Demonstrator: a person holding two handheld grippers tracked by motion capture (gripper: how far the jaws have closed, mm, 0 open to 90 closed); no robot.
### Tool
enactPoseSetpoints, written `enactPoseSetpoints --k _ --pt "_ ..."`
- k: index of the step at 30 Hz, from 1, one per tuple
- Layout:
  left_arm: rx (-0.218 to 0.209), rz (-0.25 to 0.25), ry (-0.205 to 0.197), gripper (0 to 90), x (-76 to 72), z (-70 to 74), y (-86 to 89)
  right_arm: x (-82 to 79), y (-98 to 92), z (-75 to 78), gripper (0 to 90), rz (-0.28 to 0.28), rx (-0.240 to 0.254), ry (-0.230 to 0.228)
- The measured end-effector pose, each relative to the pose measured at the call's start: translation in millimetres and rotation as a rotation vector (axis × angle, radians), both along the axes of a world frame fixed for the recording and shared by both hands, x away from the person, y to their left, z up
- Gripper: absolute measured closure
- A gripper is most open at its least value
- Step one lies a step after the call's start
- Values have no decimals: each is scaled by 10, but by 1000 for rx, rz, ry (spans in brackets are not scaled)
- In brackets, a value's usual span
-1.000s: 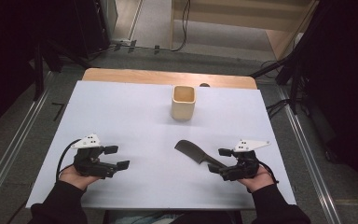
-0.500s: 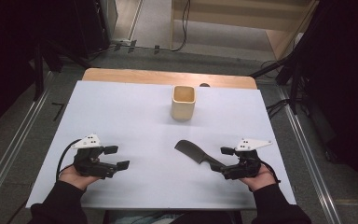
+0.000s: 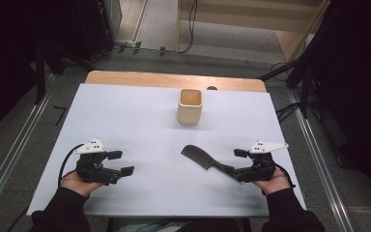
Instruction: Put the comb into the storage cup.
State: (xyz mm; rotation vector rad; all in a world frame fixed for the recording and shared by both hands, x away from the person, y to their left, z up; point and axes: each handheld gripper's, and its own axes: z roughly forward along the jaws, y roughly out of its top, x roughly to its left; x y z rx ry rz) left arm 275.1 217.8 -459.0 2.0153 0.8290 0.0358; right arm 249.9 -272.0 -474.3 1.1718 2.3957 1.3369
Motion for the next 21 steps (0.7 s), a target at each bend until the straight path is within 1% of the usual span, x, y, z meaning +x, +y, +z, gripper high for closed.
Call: enactPoseSetpoints --k 2,5,7,12,18,21 --pt "-2 0 0 180 0 0 2 12 -30 5 163 -10 8 3" --pt "-2 -1 1 180 2 1 5 31 -77 1 163 -23 5 -3" --pt "-4 0 0 180 1 1 4 37 -98 -4 163 -31 5 2" --pt "-8 4 -1 180 3 4 7 56 -114 -24 163 -33 1 14" --pt "-12 10 -7 180 8 18 28 72 -109 -72 163 -32 12 36" --pt "-16 7 -7 180 24 18 30 62 -116 -95 163 -37 8 34"
